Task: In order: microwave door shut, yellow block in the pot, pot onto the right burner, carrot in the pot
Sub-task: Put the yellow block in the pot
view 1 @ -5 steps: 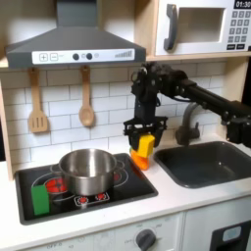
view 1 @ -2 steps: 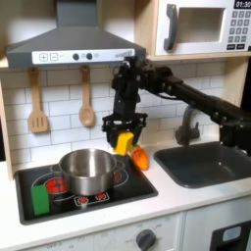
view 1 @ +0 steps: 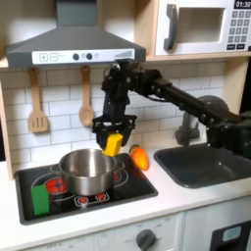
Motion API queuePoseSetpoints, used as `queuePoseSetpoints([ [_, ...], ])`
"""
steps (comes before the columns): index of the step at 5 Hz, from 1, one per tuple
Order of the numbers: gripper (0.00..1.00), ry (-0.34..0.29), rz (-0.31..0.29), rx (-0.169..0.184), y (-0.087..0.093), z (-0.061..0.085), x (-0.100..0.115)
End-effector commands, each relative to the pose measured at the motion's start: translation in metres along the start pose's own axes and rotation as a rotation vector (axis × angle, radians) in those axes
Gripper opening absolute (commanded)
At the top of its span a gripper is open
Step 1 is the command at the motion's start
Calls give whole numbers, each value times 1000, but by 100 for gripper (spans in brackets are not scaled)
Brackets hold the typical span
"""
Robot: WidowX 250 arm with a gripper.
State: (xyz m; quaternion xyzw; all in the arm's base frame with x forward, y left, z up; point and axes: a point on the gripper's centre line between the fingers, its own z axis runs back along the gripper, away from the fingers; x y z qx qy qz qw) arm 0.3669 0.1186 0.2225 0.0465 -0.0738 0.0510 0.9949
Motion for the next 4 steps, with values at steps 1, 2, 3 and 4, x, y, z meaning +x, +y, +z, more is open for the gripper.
queuePoseSetpoints([
  [1,0,10,27,30,19,-13,15],
  [2,0,28,44,48,30,-20,17],
  [3,0,42,48,46,32,-23,17],
  [4,85,77,36,23,27,-28,14],
])
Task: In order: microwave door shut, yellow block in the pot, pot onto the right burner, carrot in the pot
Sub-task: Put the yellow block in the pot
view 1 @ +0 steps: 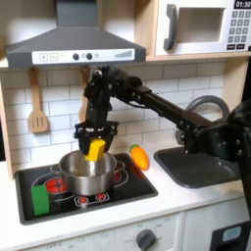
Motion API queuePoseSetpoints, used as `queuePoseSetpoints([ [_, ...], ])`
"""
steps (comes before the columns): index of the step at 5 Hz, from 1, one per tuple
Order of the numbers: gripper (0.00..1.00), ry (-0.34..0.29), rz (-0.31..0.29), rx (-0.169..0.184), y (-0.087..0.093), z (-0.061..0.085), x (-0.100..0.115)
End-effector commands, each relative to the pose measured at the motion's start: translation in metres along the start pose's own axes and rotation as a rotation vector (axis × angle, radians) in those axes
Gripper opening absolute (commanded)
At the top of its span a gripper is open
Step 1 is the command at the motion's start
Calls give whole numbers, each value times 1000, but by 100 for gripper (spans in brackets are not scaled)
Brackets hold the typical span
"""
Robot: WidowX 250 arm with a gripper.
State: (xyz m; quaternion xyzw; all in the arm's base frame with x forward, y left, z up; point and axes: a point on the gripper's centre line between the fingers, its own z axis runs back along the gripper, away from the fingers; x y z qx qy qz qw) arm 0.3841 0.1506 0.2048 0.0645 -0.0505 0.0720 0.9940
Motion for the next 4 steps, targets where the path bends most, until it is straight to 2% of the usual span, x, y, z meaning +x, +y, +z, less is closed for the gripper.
queuePoseSetpoints([
  [1,100,45,0,-12,-2,-7,-8],
  [2,100,52,-1,-13,-1,-11,-11],
  [4,100,100,-13,-28,-7,-29,-18],
])
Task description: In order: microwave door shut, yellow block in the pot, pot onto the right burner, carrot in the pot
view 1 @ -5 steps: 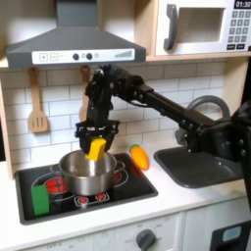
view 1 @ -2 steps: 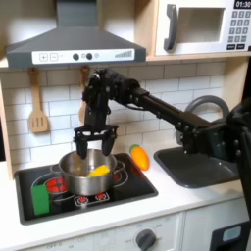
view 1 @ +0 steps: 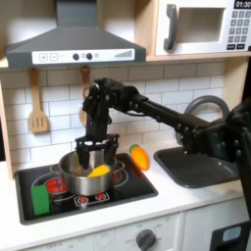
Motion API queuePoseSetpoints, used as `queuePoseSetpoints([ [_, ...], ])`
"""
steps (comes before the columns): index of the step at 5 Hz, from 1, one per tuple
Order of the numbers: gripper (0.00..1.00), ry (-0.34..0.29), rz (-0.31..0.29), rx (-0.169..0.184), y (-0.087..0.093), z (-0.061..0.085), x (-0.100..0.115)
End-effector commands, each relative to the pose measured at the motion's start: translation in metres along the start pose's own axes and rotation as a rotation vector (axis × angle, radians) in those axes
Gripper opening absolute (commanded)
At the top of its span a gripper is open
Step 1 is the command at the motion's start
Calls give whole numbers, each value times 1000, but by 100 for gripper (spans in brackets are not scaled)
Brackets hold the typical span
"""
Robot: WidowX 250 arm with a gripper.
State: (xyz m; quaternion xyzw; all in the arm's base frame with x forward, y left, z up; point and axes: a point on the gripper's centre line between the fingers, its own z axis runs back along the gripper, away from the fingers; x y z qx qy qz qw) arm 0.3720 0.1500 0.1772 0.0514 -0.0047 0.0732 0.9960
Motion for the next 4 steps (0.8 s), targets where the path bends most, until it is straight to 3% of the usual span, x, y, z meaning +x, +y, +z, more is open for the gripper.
queuePoseSetpoints([
  [1,100,22,-12,-24,-9,-9,-6],
  [3,100,23,-41,-73,-35,-3,-20],
  [4,100,31,-80,-96,-55,0,-28],
])
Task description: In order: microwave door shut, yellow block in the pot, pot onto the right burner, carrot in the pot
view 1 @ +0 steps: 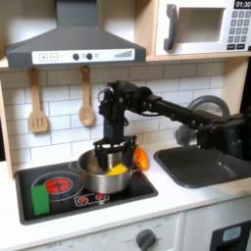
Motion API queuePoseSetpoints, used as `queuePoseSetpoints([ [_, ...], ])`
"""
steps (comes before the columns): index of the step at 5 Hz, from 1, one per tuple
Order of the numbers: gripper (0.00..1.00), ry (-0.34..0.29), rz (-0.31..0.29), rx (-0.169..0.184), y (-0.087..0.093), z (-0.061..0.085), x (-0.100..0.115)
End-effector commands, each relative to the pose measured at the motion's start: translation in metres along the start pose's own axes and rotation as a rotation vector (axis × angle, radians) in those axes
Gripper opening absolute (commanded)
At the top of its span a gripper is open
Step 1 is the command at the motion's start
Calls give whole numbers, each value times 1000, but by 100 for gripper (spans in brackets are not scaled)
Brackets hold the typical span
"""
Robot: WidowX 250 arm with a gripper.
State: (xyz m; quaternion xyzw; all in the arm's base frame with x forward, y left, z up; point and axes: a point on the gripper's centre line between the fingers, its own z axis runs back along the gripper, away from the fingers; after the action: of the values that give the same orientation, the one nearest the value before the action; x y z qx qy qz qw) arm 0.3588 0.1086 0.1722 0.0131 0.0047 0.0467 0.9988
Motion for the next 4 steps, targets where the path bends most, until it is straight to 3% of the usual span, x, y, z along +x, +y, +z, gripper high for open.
queuePoseSetpoints([
  [1,100,14,-41,-35,-30,2,-14],
  [2,100,22,-72,-53,-44,3,-22],
  [3,100,7,-81,-41,-45,11,-26],
  [4,100,-51,-80,-18,-47,30,-18],
])
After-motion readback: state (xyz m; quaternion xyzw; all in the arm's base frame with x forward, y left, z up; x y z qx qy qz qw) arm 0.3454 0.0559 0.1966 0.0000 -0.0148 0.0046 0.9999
